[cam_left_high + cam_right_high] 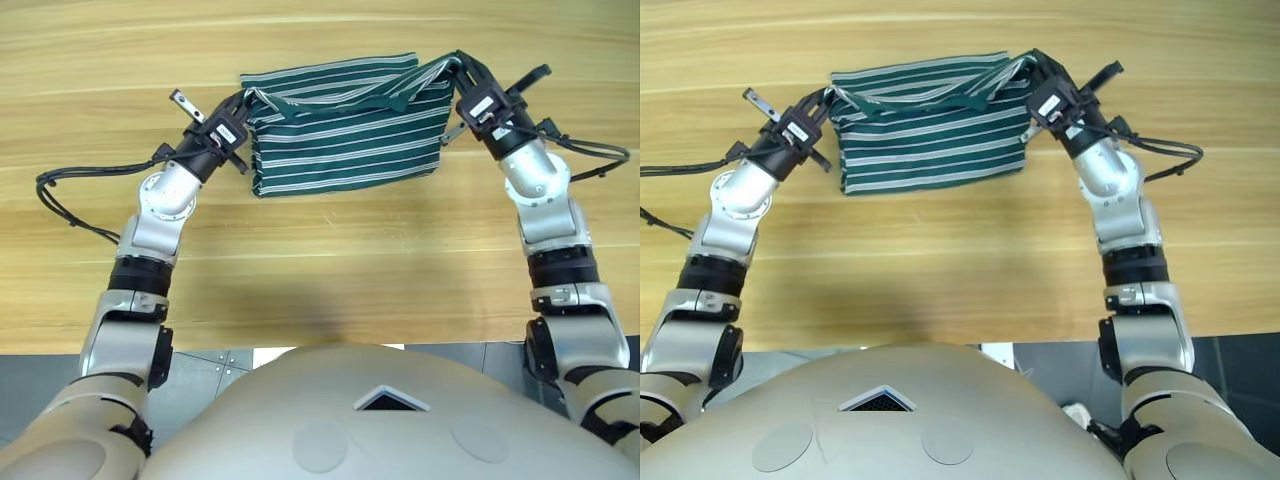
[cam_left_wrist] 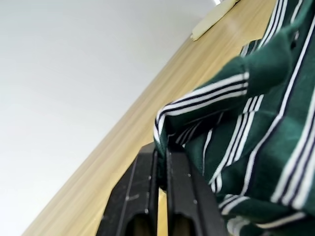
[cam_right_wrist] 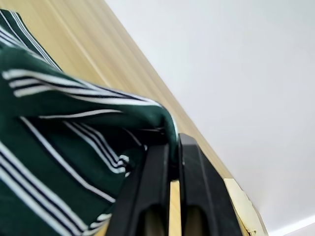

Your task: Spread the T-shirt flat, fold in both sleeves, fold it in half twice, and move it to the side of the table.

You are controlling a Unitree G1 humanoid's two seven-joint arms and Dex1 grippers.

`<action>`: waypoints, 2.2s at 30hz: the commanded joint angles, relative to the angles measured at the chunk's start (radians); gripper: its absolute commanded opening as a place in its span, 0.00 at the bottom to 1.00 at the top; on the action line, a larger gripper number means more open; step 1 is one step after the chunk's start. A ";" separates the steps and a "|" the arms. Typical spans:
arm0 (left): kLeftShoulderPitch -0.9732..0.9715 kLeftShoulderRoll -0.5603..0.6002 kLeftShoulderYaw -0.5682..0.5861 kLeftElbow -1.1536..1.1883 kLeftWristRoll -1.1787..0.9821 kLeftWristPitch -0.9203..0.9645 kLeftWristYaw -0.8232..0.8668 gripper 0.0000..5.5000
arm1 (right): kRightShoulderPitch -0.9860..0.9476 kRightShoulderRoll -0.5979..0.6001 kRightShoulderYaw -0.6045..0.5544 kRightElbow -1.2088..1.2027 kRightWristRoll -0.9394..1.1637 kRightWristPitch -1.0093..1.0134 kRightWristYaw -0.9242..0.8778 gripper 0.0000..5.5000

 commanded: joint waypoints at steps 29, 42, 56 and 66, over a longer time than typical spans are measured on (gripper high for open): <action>-0.306 0.002 0.049 0.672 0.032 -0.095 0.416 0.44 | -0.250 0.315 0.461 0.435 -0.401 -0.040 -0.273 0.51; -0.087 0.027 0.095 0.366 -0.039 -0.198 0.318 0.44 | -0.097 0.045 0.681 0.313 -0.375 -0.344 0.070 0.51; -0.162 -0.010 -0.190 0.192 0.246 -0.257 0.180 0.44 | 0.366 -0.492 0.148 -0.486 0.513 -0.295 0.143 0.51; -0.220 -0.360 -0.502 0.317 0.357 -0.307 0.029 0.44 | 0.212 -0.212 -0.135 -0.469 0.658 0.057 -0.027 0.51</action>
